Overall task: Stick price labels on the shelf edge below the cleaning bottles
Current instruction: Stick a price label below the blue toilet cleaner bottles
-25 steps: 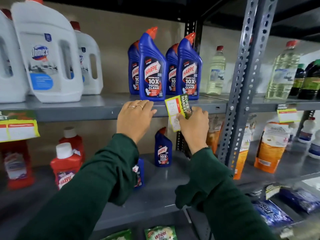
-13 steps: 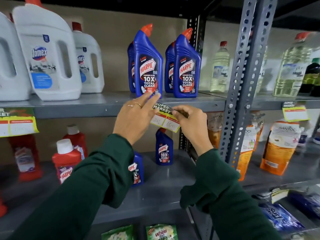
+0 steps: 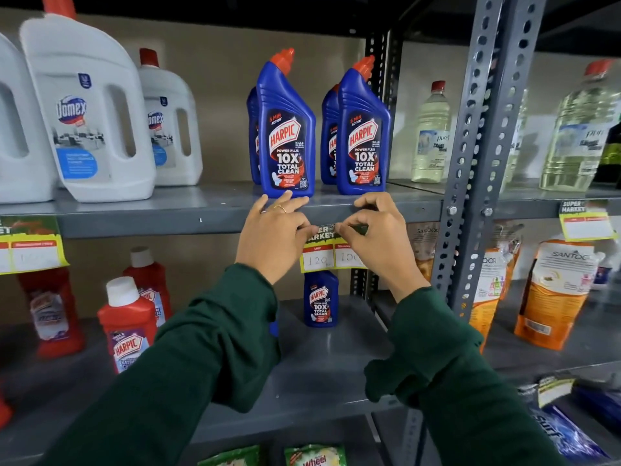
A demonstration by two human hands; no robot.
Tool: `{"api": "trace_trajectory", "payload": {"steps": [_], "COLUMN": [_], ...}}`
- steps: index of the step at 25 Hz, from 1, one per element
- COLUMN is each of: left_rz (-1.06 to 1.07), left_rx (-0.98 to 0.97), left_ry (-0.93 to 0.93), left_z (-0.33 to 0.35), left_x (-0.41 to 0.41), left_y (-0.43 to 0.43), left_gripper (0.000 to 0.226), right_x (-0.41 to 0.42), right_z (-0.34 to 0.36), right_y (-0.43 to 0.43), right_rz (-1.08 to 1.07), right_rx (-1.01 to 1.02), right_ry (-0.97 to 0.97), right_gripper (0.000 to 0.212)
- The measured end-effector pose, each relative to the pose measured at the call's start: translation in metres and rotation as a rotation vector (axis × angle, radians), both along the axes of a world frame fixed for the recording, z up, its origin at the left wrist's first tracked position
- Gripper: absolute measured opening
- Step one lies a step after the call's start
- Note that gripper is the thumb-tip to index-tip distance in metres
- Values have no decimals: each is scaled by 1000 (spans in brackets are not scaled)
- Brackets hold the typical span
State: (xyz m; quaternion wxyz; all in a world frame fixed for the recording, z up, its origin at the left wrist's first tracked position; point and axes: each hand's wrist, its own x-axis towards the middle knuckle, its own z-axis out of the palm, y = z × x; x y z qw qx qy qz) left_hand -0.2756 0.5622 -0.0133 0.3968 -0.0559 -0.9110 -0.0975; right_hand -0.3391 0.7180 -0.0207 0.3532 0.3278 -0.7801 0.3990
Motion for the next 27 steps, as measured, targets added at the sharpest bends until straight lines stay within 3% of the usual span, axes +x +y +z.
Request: {"api": "trace_trajectory", "payload": {"steps": [8, 23, 27], "left_rz": [35, 105, 39], "left_rx": [21, 87, 135], "left_ry": [29, 139, 226], "left_z": [0, 16, 9], "left_x": [-2, -12, -14], "left_y": [4, 9, 8], "left_gripper": [22, 27, 13], "right_x": [-4, -2, -6], "right_z": [-3, 13, 13], "right_y": [-8, -17, -16], "right_rz": [-102, -209, -125], "right_rx": [24, -126, -169], "right_ry": [54, 20, -6], "right_gripper": [12, 18, 36]}}
